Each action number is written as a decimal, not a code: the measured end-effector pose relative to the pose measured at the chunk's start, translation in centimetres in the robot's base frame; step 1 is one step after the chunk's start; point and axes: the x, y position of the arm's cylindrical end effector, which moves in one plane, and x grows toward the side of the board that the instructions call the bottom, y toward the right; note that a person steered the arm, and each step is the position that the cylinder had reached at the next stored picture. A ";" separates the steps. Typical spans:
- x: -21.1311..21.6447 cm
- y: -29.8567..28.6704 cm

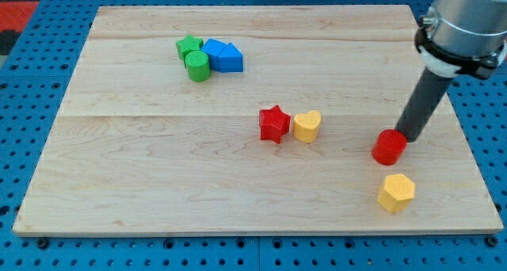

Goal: Move the red star into the vertical line of the red circle

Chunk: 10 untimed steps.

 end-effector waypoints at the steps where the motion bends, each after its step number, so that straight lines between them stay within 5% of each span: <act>1: 0.0 0.4; 3: -3.4 -2.7; 5: -0.9 -11.8; 7: 2.0 -13.5; 10: -0.9 -26.2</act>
